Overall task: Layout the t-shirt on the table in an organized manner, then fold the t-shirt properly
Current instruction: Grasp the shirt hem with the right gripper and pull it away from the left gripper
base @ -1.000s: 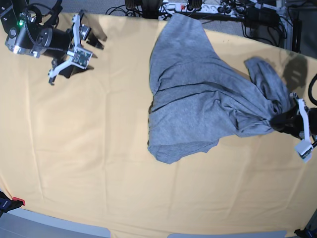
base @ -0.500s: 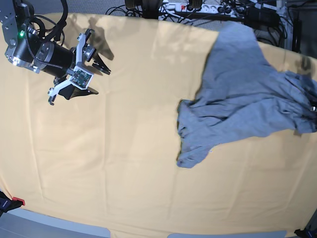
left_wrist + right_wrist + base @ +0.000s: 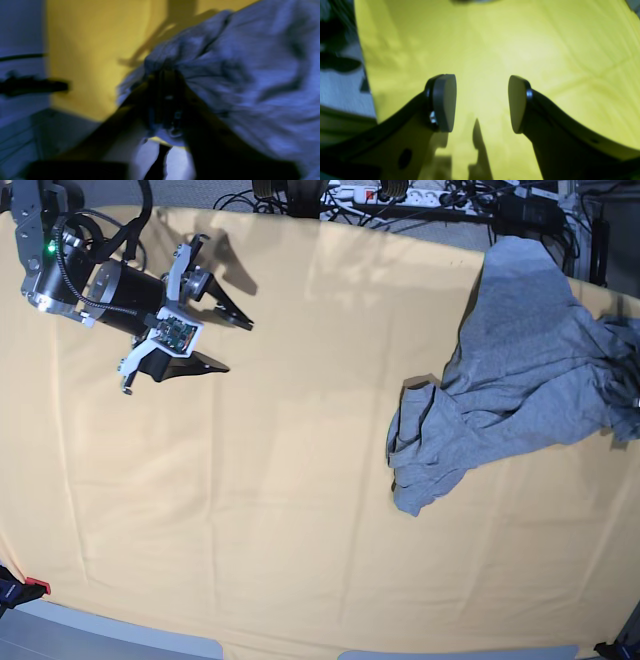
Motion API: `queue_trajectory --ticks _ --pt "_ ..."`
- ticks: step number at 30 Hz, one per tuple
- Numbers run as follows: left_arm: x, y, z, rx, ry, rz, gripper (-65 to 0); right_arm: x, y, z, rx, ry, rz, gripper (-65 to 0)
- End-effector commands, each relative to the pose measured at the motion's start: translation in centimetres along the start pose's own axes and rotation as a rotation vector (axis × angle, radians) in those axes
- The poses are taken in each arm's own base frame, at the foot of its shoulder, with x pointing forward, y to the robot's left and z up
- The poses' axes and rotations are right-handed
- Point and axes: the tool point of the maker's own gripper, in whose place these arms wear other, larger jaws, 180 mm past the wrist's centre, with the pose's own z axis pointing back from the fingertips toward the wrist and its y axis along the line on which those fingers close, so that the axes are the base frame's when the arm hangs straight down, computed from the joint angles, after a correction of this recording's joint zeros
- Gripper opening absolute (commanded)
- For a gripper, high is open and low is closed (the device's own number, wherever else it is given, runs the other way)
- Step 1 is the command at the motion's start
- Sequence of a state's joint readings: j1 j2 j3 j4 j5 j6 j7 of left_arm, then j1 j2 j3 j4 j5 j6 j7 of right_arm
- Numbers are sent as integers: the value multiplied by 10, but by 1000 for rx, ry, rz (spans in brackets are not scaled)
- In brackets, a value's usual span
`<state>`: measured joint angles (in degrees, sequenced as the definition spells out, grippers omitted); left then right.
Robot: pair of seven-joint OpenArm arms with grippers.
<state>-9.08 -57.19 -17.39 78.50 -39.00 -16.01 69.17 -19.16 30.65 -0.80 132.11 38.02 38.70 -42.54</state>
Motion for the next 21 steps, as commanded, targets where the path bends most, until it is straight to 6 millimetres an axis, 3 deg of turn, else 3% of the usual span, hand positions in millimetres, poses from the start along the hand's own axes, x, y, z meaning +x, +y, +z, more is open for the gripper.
queue_trajectory --ticks 1,3,5,8,14,21 --pt "17 7 15 -4 -61 9 -402 18 -2 0 -6 -70 11 -307" --pt "22 -8 15 -87 -90 -1 -276 29 -3 -6 -12 -109 7 -307" --pt "25 -18 16 -140 -108 -15 -234 35 -3 -16 -13 -130 -2 -307" --pt "29 -33 16 -214 -135 -25 -234 28 0 -41 16 -119 -49 -307" --pt "39 -72 23 -407 -217 -57 -234 19 15 -112 156 -94 -138 -307" --pt "37 -108 12 -521 -243 -38 -234 66 26 -152 207 -175 -96 -278"
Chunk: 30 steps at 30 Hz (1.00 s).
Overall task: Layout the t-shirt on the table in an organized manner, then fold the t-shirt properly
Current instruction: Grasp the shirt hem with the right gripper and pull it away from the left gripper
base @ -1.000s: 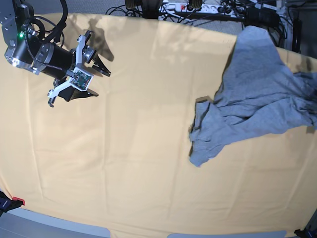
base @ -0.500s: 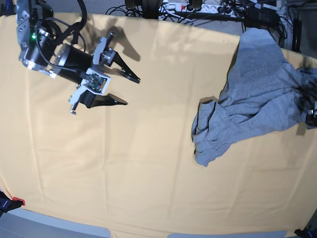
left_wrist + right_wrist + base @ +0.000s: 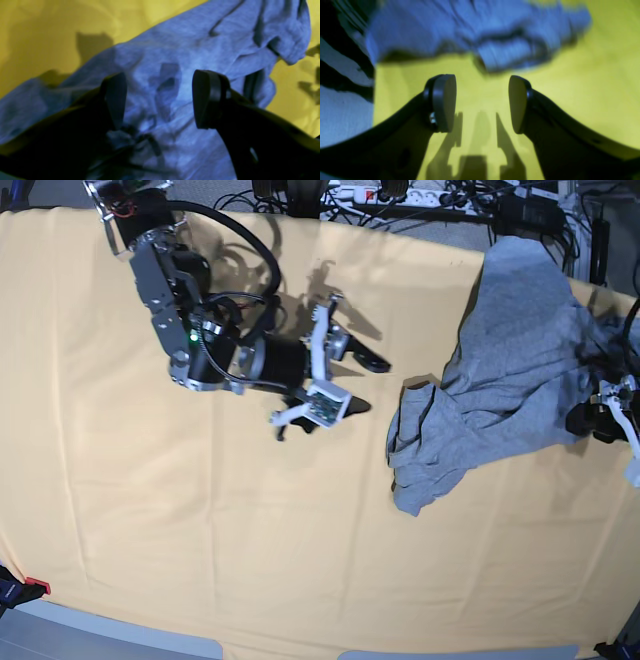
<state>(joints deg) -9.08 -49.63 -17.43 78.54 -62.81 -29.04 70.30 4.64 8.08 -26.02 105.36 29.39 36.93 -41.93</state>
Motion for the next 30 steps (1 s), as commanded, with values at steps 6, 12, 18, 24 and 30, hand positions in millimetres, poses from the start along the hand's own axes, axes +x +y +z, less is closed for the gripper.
queue_trajectory --ticks 6,12,18,24,30 --pt "14 -7 4 -30 -50 -37 -234 6 -11 -39 -13 -13 -78 -271" --pt "16 -10 4 -47 -61 -38 -234 6 -15 -70 23 1 -146 -271" --pt "16 -10 4 -47 -61 -37 -234 7 -26 -96 -21 42 -158 -272" --pt "18 -10 5 -46 -67 -39 -234 0 -34 -107 -35 64 -180 -541" --pt "21 -12 5 -57 -82 -37 -234 38 -35 -90 -7 33 -34 -650"
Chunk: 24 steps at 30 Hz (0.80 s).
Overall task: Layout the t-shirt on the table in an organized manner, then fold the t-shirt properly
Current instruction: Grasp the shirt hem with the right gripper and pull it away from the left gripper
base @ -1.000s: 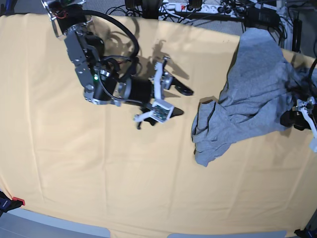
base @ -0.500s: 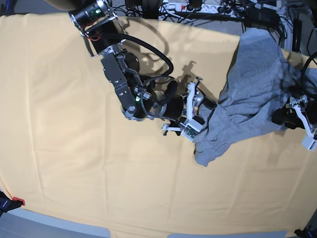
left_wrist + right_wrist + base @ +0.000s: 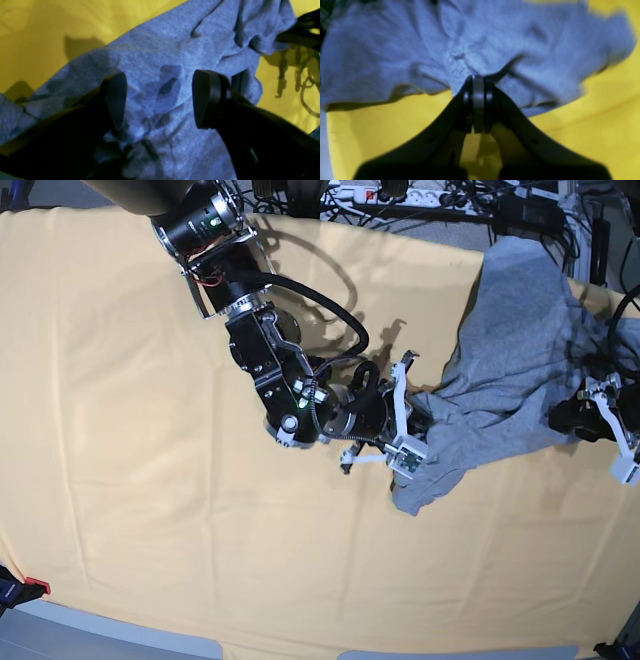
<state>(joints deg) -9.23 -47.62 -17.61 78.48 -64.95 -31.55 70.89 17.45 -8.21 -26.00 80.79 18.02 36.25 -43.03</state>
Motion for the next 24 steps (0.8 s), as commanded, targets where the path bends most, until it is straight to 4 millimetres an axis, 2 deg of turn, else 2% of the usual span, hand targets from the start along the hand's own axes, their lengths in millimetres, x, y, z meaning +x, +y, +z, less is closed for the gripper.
queue_trajectory --ticks 1,4,6,8,12,15,24 --pt "21 2 13 4 -62 -20 -234 40 -4 12 -16 -104 47 -650" --pt "23 -3 14 -22 -76 -31 -234 60 -16 46 -100 -152 117 -650" --pt "23 -3 14 -24 -76 -35 -234 64 -23 67 -158 -144 165 -650" --pt "23 -3 13 -23 -75 -34 -234 58 -29 84 -205 -119 197 -650" --pt "24 -4 14 -27 -79 -34 -234 31 -37 109 -269 -56 239 -650" --pt "27 -10 14 -61 -99 -43 -234 16 -53 134 -388 1 272 -650" --pt "27 -13 14 -78 -101 -49 -234 8 -118 229 -739 43 276 -650"
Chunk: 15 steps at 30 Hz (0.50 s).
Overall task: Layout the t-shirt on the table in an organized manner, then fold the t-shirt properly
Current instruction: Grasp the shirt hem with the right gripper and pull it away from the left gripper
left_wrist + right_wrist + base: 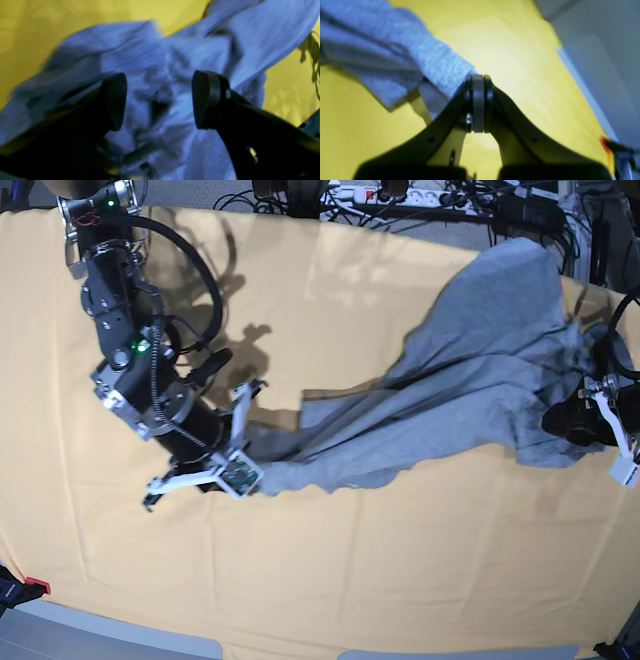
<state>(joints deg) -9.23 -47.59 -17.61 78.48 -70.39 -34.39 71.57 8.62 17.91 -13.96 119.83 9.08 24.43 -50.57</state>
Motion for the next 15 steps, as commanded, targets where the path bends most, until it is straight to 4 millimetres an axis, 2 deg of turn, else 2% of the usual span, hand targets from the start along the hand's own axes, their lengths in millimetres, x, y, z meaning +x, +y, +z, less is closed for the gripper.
queue_trajectory --ticks 1,7,15 --pt "21 1 13 4 -58 -27 -234 11 -26 8 -76 -41 4 -650" --pt "20 -4 13 -24 -57 -34 -234 -11 -96 39 -252 10 -17 -650" --pt "21 -7 12 -35 -59 -43 -234 -26 -144 79 -306 29 -79 -650"
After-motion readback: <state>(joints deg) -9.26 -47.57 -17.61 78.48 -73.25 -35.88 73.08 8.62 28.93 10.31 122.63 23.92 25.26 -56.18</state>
